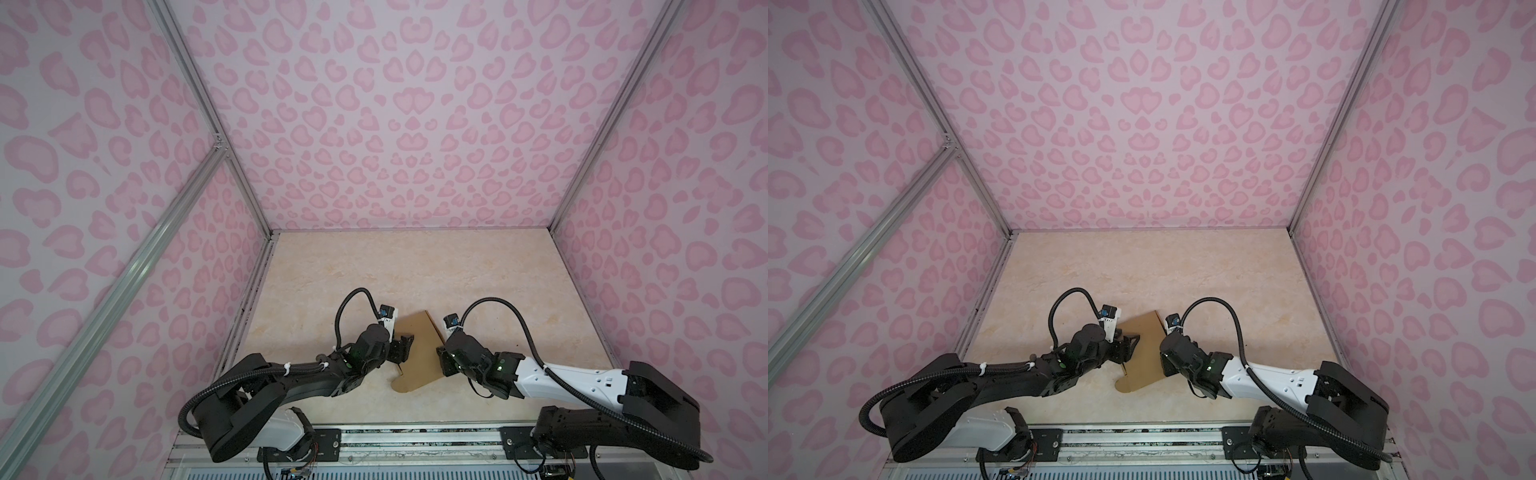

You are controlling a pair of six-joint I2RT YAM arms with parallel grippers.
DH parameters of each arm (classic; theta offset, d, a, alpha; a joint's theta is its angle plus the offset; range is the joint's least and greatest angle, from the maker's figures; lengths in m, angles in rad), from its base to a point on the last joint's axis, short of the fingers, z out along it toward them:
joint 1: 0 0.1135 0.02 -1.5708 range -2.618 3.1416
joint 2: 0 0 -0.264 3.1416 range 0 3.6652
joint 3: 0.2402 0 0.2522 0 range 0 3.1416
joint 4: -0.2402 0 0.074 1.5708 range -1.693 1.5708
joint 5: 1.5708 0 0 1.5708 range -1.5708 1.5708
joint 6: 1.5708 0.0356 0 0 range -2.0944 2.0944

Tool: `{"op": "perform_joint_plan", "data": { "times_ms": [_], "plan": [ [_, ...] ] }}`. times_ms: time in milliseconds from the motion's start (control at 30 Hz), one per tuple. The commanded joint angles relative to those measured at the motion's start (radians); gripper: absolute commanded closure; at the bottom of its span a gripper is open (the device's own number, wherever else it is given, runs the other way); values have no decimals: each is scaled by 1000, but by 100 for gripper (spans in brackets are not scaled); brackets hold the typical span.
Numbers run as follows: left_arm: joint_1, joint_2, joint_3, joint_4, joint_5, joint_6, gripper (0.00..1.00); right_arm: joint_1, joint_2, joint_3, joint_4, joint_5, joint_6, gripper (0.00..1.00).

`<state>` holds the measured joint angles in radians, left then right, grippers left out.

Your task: Fold the paper box

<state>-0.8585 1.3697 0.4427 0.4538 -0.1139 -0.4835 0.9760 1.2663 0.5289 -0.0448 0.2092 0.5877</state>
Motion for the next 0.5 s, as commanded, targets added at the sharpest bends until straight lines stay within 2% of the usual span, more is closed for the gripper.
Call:
{"op": "perform_joint_plan", "data": {
  "times_ms": [0, 133, 267, 400, 467],
  "plan": [
    [5, -62, 61, -101, -51, 54, 28, 0, 2, 28, -31, 12, -2, 69],
    [36, -136, 181, -187, -52, 80, 25, 1, 1, 91, -88, 43, -22, 69],
    [60, -217, 258, -286, -81, 52, 23, -8, -26, 152, -160, 65, -42, 69],
    [72, -310, 229, -399, -128, -71, 22, -57, -106, 150, -149, 68, -88, 68],
    [77, -364, 176, -458, -154, -170, 22, -128, -113, 144, -154, -2, -99, 68]
  ]
}}
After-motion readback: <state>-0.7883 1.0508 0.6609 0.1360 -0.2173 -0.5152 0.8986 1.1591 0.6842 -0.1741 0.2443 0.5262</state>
